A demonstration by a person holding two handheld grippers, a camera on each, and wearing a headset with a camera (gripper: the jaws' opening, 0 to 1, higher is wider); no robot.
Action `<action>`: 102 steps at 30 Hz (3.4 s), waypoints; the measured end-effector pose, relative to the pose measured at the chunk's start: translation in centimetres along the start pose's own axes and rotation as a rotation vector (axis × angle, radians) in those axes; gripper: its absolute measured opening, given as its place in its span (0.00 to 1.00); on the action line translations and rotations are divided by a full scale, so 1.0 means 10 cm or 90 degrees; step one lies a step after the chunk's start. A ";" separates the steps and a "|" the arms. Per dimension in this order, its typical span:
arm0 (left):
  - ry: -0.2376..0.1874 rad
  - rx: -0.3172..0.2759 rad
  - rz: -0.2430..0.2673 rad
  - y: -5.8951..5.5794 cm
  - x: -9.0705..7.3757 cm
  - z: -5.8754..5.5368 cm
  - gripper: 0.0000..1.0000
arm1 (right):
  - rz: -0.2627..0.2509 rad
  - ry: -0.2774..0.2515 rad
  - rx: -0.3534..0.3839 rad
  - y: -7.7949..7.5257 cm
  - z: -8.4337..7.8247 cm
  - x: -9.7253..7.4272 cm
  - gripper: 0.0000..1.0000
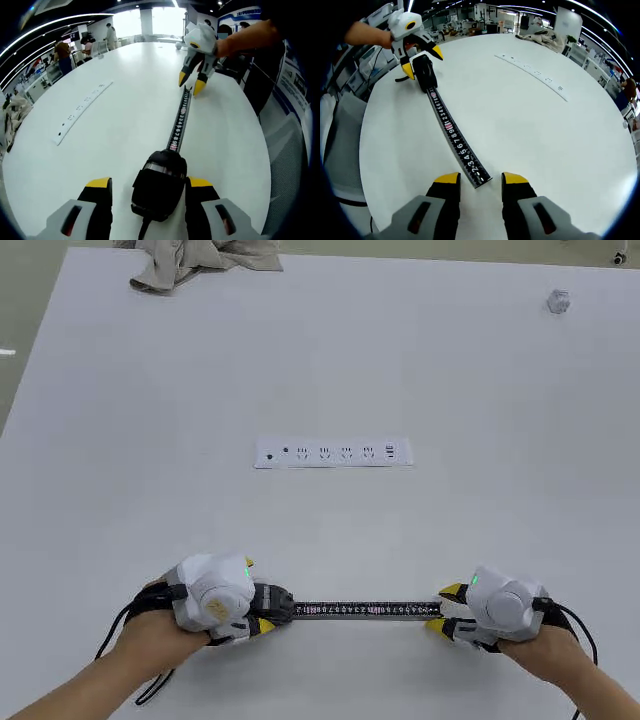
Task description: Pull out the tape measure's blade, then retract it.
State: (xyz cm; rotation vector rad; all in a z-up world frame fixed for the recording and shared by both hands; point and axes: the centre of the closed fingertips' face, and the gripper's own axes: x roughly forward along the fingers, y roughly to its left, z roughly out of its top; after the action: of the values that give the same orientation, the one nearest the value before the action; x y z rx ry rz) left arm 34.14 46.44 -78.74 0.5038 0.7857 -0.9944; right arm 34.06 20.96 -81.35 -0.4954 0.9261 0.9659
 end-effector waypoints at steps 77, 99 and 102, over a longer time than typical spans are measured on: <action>-0.092 -0.387 0.270 -0.56 -0.90 -0.22 1.00 | -0.102 -0.153 0.251 0.84 0.19 -0.64 0.80; -0.118 -0.417 0.300 -0.98 -1.28 -0.33 1.00 | -0.138 -0.177 0.256 1.28 0.24 -0.90 0.85; -0.122 -0.423 0.303 -1.03 -1.32 -0.34 1.00 | -0.146 -0.179 0.254 1.33 0.25 -0.97 0.85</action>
State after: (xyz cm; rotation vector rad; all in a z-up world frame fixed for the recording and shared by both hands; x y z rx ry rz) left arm 19.69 51.19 -70.89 0.0064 0.7262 -0.2968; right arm 21.33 24.81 -71.41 -0.1172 0.7622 0.6024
